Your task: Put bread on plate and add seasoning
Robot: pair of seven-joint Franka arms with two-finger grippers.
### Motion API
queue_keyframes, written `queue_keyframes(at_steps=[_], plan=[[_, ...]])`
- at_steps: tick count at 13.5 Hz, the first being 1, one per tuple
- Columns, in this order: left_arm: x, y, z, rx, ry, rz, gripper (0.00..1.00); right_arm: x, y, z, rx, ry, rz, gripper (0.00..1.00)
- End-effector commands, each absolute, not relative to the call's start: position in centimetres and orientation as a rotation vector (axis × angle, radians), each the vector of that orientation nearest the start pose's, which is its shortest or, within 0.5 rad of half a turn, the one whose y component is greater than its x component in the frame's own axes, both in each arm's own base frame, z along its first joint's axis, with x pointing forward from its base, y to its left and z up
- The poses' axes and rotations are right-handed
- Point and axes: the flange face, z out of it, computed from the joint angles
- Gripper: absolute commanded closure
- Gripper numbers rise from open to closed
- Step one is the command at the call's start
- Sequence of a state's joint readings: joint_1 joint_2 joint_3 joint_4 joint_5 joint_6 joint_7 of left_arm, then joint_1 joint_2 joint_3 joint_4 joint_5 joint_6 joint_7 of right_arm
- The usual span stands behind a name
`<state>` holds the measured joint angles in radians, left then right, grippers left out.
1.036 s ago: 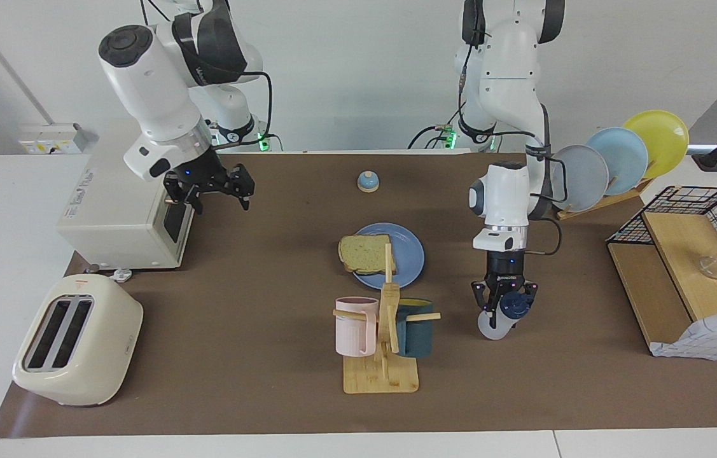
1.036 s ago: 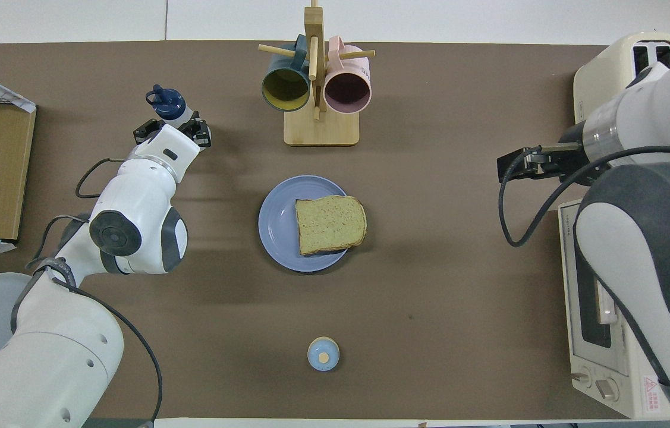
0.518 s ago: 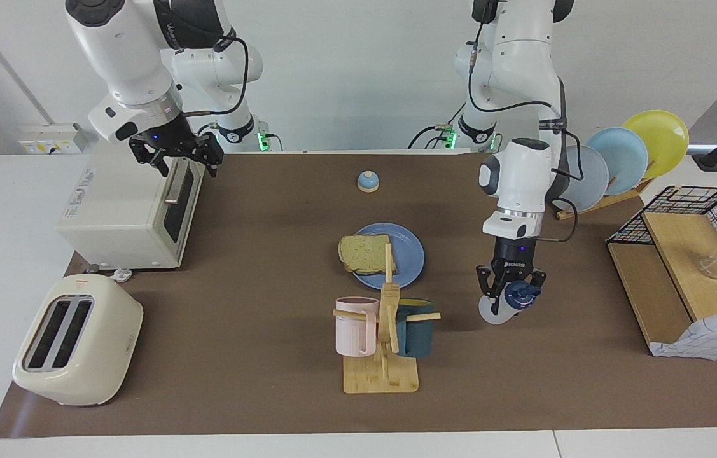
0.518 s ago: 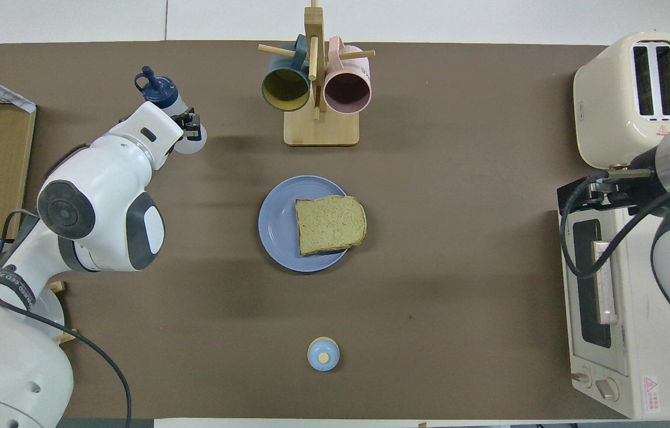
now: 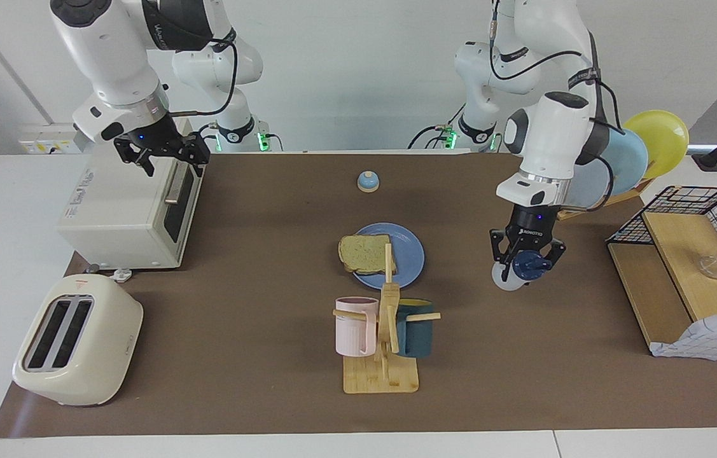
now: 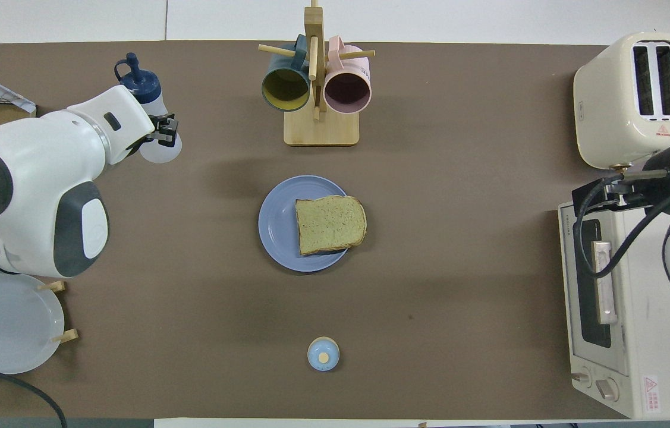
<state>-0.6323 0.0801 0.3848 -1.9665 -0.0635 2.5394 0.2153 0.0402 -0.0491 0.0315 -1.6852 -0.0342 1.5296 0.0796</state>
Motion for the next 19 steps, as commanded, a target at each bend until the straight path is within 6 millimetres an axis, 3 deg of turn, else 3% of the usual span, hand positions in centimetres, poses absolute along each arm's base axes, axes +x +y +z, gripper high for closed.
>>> queue_keyframes(at_steps=[1, 6, 9, 11, 12, 13, 15, 16, 18, 19], plan=[[59.0, -15.3, 52.9, -2.949, 0.875, -0.614, 1.0, 53.5, 2.2, 59.7, -3.182, 0.018, 0.187, 0.0], [55.2, -16.2, 54.7, -2.883, 1.25, -0.351, 1.0, 53.2, 3.2, 59.4, -3.143, -0.026, 0.186, 0.0], [52.8, -17.9, 54.9, -2.809, 1.484, -0.213, 1.0, 52.8, 5.6, 64.0, -2.939, -0.031, 0.151, 0.0], [51.4, -19.3, 55.2, -2.758, 1.608, -0.159, 1.0, 53.7, 7.5, 65.2, -2.807, 0.027, 0.16, 0.0], [50.9, -19.9, 55.2, -2.728, 1.672, -0.139, 1.0, 53.8, 8.8, 66.4, -2.748, 0.119, 0.154, 0.0], [50.1, -20.9, 55.4, -2.709, 1.719, -0.12, 1.0, 53.7, 12.5, 66.7, -2.702, 0.164, 0.19, 0.0], [49.2, -21.7, 55.8, -2.681, 1.782, -0.101, 1.0, 53.3, 17.9, 68.0, -2.655, 0.153, 0.132, 0.0], [48.7, -22.2, 56.0, -2.685, 1.808, -0.099, 1.0, 53.5, 19.3, 68.6, -2.621, 0.198, 0.084, 0.0], [47.5, -22.9, 57.1, -2.676, 1.85, -0.108, 1.0, 53.2, 23.9, 67.9, -2.604, 0.208, 0.068, 0.0], [46.9, -24.1, 57.2, -2.651, 1.889, -0.11, 1.0, 52.8, 25.3, 67.5, -2.608, 0.192, 0.062, 0.0]])
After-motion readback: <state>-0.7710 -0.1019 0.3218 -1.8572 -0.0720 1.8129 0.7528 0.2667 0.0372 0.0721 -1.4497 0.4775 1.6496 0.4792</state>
